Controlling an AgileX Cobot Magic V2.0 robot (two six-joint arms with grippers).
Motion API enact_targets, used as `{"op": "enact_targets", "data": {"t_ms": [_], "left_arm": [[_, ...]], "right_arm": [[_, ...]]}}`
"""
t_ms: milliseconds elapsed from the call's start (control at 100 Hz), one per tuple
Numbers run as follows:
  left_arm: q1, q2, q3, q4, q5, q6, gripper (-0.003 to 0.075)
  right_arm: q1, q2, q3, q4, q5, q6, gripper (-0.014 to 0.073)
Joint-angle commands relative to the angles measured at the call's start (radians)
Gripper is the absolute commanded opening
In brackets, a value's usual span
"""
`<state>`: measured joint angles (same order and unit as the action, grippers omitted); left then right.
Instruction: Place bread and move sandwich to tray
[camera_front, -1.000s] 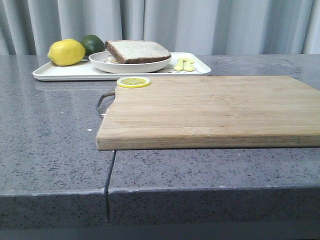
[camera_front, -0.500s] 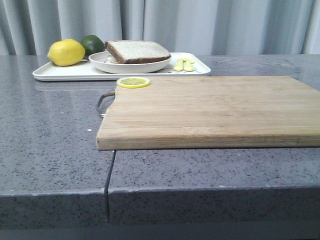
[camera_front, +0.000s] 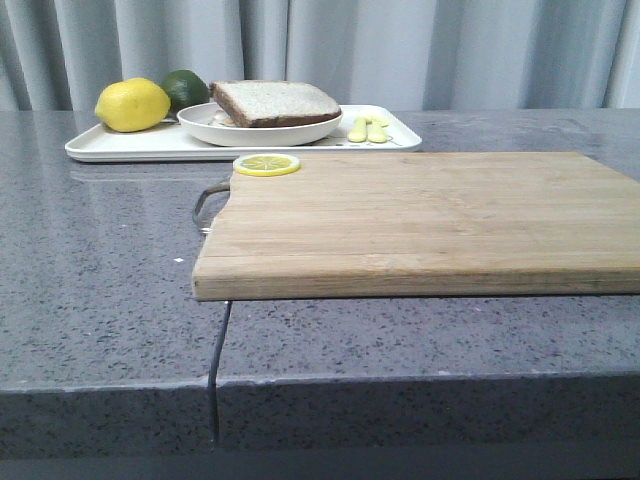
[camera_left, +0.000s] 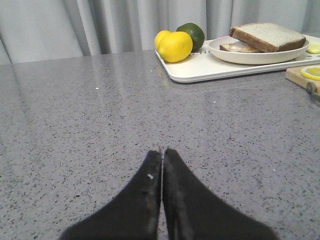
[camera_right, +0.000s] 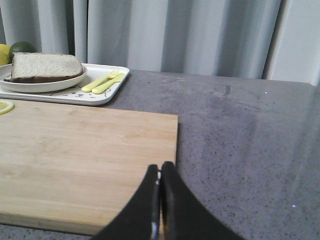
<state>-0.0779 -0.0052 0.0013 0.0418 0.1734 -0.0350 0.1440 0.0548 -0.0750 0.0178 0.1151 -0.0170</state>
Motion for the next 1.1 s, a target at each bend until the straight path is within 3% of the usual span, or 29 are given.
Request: {"op": "enact_targets", "data": {"t_ms": [0, 240, 1090], "left_arm": [[0.005, -0.032, 0.016, -0.003, -0.073, -0.002, -0.0019], [0.005, -0.032, 0.016, -0.003, -0.073, -0.002, -0.0019], [0.005, -0.032, 0.016, -0.003, -0.073, -0.002, -0.0019]], "right_arm": [[-0.004, -0.038, 0.019, -0.018, -0.094, 0.017, -0.0116], [-0.004, -0.085, 0.103, -0.018, -0.115, 0.050, -0.0116], [-0.004, -0.085, 0.103, -0.018, -0.107, 0.051, -0.0116]]}}
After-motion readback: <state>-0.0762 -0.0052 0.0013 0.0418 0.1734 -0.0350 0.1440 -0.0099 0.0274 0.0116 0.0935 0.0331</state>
